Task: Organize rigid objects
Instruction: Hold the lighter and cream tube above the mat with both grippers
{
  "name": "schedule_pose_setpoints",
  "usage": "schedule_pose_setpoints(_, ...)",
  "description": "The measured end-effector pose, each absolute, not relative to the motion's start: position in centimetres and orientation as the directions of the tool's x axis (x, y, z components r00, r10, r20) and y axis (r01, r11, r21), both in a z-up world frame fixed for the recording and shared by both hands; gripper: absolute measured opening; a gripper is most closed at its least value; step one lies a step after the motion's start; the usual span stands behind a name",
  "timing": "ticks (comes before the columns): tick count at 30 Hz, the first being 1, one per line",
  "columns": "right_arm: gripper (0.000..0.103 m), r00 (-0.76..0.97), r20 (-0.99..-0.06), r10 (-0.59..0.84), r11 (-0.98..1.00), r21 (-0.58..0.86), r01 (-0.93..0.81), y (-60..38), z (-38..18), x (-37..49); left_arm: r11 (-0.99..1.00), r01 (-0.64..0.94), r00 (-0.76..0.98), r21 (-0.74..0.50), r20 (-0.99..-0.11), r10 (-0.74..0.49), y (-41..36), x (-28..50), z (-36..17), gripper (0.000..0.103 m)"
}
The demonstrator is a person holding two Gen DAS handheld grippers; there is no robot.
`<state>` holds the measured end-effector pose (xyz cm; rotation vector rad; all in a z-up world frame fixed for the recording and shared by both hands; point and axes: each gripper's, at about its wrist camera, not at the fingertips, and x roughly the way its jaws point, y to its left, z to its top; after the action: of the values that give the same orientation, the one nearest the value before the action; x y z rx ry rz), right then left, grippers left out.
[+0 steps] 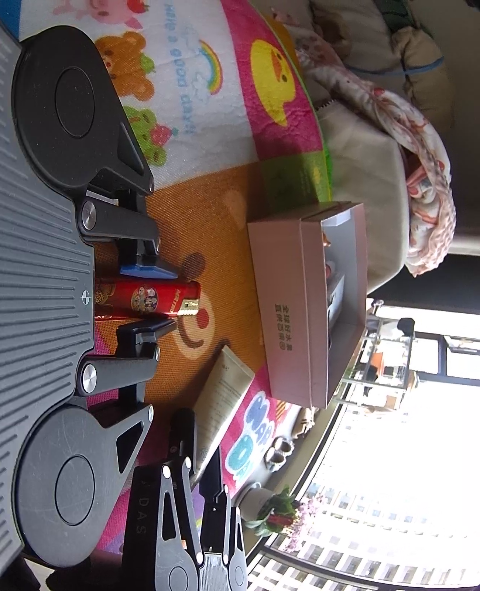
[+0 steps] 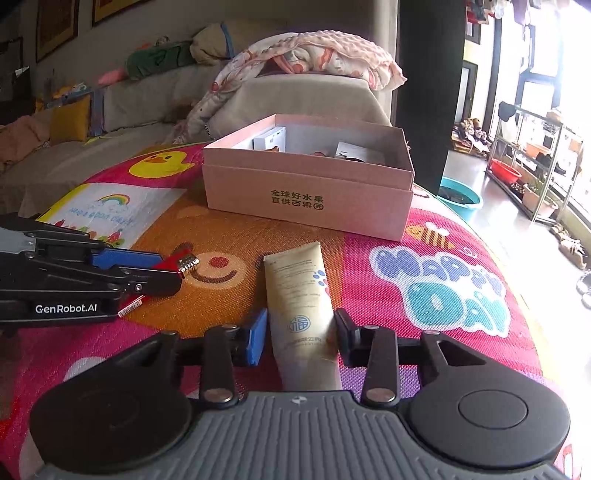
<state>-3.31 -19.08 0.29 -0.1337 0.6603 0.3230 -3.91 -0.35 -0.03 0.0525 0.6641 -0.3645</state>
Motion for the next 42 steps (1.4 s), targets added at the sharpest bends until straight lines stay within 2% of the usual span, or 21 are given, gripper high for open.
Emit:
schedule_pose_setpoints(8, 0.038, 0.742, -0.618, 0.261, 0.943, -0.001, -0.333, -19.3, 0.3, -3.3, 0.915, 0.388, 0.699, -0.112, -0.611, -0.371, -0.4, -5.6, 0.1, 0.026)
schedule_pose_setpoints(13, 0.034, 0.732, -0.631, 0.257, 0.942, -0.006, -0.336, -19.6, 0.7, -3.5, 0.902, 0.42, 0.691, -0.098, -0.61, -0.388, -0.4, -7.1, 0.8, 0.026)
schedule_pose_setpoints(14, 0.032, 0.731, -0.626, 0.273, 0.937, 0.002, -0.349, -20.1, 1.5, -3.9, 0.9, 0.424, 0.694, -0.102, -0.601, -0.395, -0.2, -7.2, 1.3, 0.026)
schedule_pose_setpoints(17, 0.011, 0.744, -0.602, 0.289, 0.934, 0.007, -0.357, -21.0, 3.1, -4.4, 0.891, 0.436, 0.718, -0.129, -0.547, -0.431, 0.7, -7.1, 3.7, 0.026)
schedule_pose_setpoints(18, 0.004, 0.774, -0.564, 0.287, 0.939, 0.005, -0.344, -22.0, 5.1, -4.5, 0.891, 0.437, 0.734, -0.122, -0.524, -0.432, 0.8, -6.9, 4.7, 0.026)
schedule_pose_setpoints(22, 0.004, 0.82, -0.5, 0.279, 0.948, 0.008, -0.318, -23.2, 7.8, -4.2, 0.894, 0.437, 0.776, -0.102, -0.461, -0.432, 0.8, -6.2, 7.0, 0.026)
schedule_pose_setpoints(25, 0.004, 0.831, -0.491, 0.262, 0.954, -0.001, -0.301, -23.5, 8.2, -3.7, 0.896, 0.43, 0.768, -0.114, -0.476, -0.429, 0.7, -5.9, 6.4, 0.026)
schedule_pose_setpoints(27, 0.005, 0.817, -0.512, 0.266, 0.952, 0.003, -0.308, -23.5, 7.7, -3.6, 0.895, 0.425, 0.747, -0.135, -0.507, -0.431, 0.7, -5.8, 5.2, 0.026)
schedule_pose_setpoints(30, 0.014, 0.767, -0.591, 0.249, 0.949, -0.011, -0.316, -22.9, 4.6, -3.4, 0.898, 0.404, 0.714, -0.171, -0.555, -0.427, 0.9, -5.4, 3.1, 0.026)
schedule_pose_setpoints(33, 0.015, 0.748, -0.623, 0.23, 0.95, -0.023, -0.311, -22.6, 3.3, -3.1, 0.906, 0.381, 0.694, -0.186, -0.59, -0.413, 1.1, -5.0, 1.5, 0.026)
schedule_pose_setpoints(35, 0.031, 0.747, -0.624, 0.23, 0.953, -0.011, -0.303, -22.6, 2.6, -2.9, 0.91, 0.373, 0.686, -0.182, -0.606, -0.403, 1.1, -4.7, 0.9, 0.026)
schedule_pose_setpoints(36, 0.042, 0.738, -0.633, 0.232, 0.953, -0.005, -0.304, -22.6, 2.5, -2.8, 0.91, 0.372, 0.681, -0.185, -0.612, -0.403, 1.0, -4.7, 0.6, 0.026)
schedule_pose_setpoints(42, 0.043, 0.72, -0.652, 0.236, 0.951, 0.004, -0.309, -21.4, 0.7, -2.2, 0.91, 0.375, 0.675, -0.178, -0.621, -0.4, 0.8, -4.9, -0.1, 0.026)
